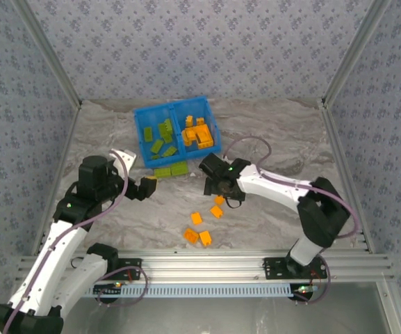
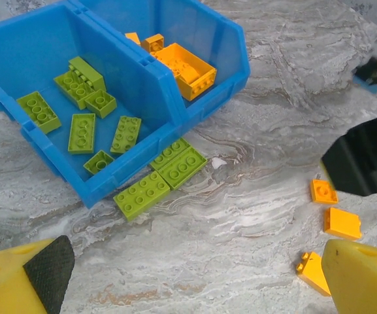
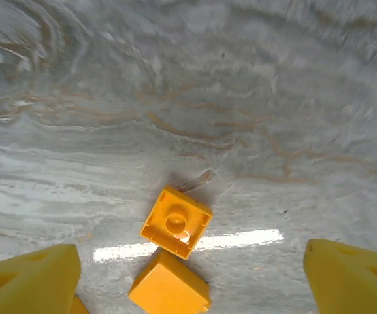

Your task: Sort the legos into containers by color

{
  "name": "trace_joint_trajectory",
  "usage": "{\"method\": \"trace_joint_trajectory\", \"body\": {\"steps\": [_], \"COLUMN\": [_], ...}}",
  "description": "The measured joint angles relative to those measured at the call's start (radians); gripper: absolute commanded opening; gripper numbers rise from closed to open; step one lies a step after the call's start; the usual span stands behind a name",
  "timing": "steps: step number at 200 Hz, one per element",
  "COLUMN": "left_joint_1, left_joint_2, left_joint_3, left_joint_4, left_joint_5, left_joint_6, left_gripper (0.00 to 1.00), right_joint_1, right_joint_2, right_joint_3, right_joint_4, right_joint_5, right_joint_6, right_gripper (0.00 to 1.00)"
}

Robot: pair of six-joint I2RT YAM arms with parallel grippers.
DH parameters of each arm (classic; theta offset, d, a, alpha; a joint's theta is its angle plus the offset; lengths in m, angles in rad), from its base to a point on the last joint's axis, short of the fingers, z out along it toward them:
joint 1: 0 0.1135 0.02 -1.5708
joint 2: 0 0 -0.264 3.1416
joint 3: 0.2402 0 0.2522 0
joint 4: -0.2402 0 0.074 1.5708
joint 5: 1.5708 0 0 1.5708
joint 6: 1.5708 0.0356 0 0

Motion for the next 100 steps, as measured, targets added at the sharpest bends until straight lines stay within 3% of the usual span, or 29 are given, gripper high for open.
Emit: {"method": "trace_joint_trajectory", "body": {"steps": [44, 100], "left_joint_1": [0.000, 0.000], "left_joint_2": [0.000, 0.000], "left_joint_3": [0.000, 0.000], "left_joint_4": [0.000, 0.000], "left_joint_5": [0.000, 0.000], "left_joint_6": [0.000, 0.000], "left_gripper": [0.99, 0.99], "right_joint_1": [-0.006, -0.010], "right_joint_2": [0.134, 0.204], "right_joint_3": [0.041, 0.066], "right_joint_4": [-0.010, -0.003], "right_joint_5": [-0.038, -0.053], "right_joint_6": [0.182, 0.285], "right_gripper": [0.91, 0.61]}}
